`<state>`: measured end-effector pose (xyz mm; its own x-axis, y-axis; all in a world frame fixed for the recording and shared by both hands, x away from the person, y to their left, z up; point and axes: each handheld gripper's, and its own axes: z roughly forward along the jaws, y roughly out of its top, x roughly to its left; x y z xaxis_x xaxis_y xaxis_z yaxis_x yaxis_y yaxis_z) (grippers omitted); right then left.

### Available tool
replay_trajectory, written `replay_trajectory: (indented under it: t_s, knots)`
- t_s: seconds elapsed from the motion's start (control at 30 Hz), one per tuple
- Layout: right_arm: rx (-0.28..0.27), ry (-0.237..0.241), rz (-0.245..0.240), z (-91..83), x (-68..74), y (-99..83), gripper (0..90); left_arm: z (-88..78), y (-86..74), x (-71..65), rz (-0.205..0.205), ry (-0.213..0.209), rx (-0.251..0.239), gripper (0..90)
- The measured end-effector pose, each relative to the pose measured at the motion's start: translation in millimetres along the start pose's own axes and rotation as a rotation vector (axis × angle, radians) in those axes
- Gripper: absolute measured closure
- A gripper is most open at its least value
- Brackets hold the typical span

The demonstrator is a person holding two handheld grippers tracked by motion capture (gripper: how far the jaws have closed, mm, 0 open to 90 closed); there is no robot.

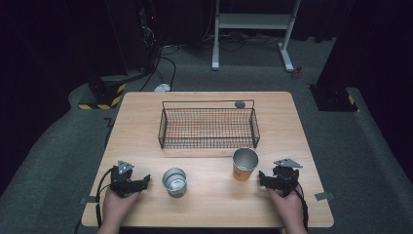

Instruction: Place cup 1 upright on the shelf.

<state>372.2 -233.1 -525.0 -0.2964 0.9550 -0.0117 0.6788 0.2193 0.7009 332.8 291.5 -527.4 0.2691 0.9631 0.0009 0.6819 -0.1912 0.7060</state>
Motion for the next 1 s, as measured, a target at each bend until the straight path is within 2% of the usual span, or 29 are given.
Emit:
replay_trajectory:
  t_s: [0.1,0.23,0.7,1.0]
  knots:
    - [0.000,0.000,-0.001,0.0,0.0,0.0,9.0,0.3,1.1,0.5,0.002,-0.004,0.016,7.1]
    - [0.000,0.000,0.000,0.1,0.0,0.1,8.9,-1.6,1.3,2.1,-0.005,-0.014,0.006,5.1]
    - [0.000,0.002,-0.006,0.2,-0.4,0.3,8.9,-18.7,6.2,1.6,-0.015,-0.076,-0.082,2.9]
    - [0.000,0.002,-0.006,0.2,-0.4,0.3,8.9,-28.9,9.9,-2.1,0.003,-0.087,-0.121,2.5]
